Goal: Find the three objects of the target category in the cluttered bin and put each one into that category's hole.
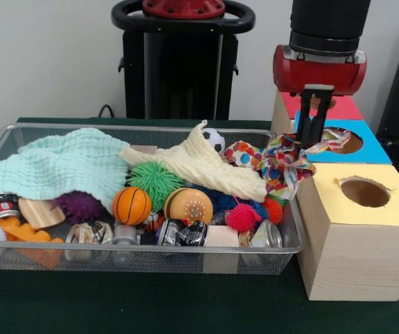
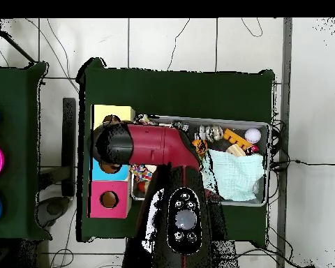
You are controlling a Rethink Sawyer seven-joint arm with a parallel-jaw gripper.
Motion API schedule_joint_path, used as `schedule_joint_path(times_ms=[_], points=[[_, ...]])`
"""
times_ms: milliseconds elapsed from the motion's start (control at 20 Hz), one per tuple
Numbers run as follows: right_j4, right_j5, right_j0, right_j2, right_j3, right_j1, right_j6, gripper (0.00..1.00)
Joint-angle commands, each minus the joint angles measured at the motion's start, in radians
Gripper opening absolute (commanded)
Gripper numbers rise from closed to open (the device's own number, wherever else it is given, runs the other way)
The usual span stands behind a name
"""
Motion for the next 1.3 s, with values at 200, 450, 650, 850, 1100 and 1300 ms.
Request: schedule_joint_path(times_ms=[200,450,650,850,1100,1300], points=[[0.054,0.035,0.028,-0.024,0.028,0.047,0.263,0.0],[0.07,0.031,0.049,-0.038,0.017,0.061,0.271,0.0],[0.081,0.04,0.079,-0.059,0.004,0.063,0.292,0.0],[0.098,0.038,0.104,-0.076,0.004,0.066,0.302,0.0],[0.118,0.048,0.135,-0.096,-0.021,0.084,0.312,0.0],[0.132,0.05,0.158,-0.112,-0.033,0.095,0.323,0.0]])
